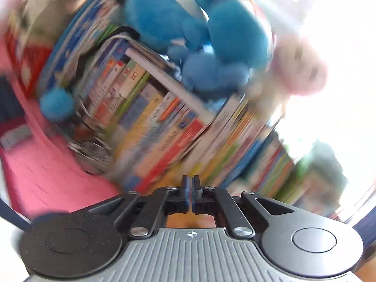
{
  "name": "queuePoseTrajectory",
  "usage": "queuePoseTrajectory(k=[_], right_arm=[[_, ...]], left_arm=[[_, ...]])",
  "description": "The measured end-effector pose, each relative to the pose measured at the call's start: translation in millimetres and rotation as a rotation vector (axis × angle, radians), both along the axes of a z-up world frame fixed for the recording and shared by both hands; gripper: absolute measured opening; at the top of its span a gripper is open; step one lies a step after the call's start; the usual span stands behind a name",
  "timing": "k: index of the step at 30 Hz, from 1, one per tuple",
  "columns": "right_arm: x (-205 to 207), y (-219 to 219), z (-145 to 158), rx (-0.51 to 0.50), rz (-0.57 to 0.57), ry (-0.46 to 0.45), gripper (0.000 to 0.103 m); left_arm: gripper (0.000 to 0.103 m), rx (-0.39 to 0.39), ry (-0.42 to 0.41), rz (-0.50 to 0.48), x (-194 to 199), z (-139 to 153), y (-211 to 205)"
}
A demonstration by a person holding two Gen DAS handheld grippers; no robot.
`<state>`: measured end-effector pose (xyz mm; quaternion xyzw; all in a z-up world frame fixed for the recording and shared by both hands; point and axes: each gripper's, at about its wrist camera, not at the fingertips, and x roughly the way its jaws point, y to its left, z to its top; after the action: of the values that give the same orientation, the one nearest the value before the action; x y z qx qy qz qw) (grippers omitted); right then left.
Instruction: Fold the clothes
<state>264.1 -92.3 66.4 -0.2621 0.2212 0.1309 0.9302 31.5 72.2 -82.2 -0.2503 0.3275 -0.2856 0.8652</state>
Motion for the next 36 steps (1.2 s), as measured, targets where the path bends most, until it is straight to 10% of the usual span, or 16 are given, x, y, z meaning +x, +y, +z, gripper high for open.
queuePoseTrajectory(k=[5,17,19,21,23,28,34,36], right_arm=[[15.9,-66.4,-36.0,0.252,-0.028,0.325,0.047],[-16.0,-98.0,-124.8,0.317,0.046,0.550,0.076],[-18.6,-91.5,-127.9,0.313,0.045,0.531,0.071],[-22.8,-85.4,-127.1,0.325,0.022,0.516,0.019],[-28.6,-75.5,-122.7,0.319,-0.018,0.504,0.010],[-68.3,-35.8,-88.3,0.055,0.024,0.143,0.006],[-109.7,-0.7,-50.7,-0.340,0.100,-0.678,0.005],[-88.6,3.3,-38.4,-0.361,0.071,-0.789,0.005]], left_arm=[[0.047,-0.008,0.000,-0.001,3.0,-0.2,0.1],[0.048,-0.005,-0.002,-0.005,5.2,1.8,-0.3],[0.049,-0.005,-0.004,-0.005,4.6,2.0,-0.4],[0.051,-0.004,-0.006,-0.007,4.2,2.3,-0.9],[0.052,-0.003,-0.008,-0.012,3.8,2.7,-1.8],[0.053,-0.003,-0.010,-0.015,3.7,2.6,-2.3],[0.055,-0.002,-0.013,-0.018,4.3,2.4,-3.8],[0.055,-0.003,-0.014,-0.020,3.8,1.9,-4.1]])
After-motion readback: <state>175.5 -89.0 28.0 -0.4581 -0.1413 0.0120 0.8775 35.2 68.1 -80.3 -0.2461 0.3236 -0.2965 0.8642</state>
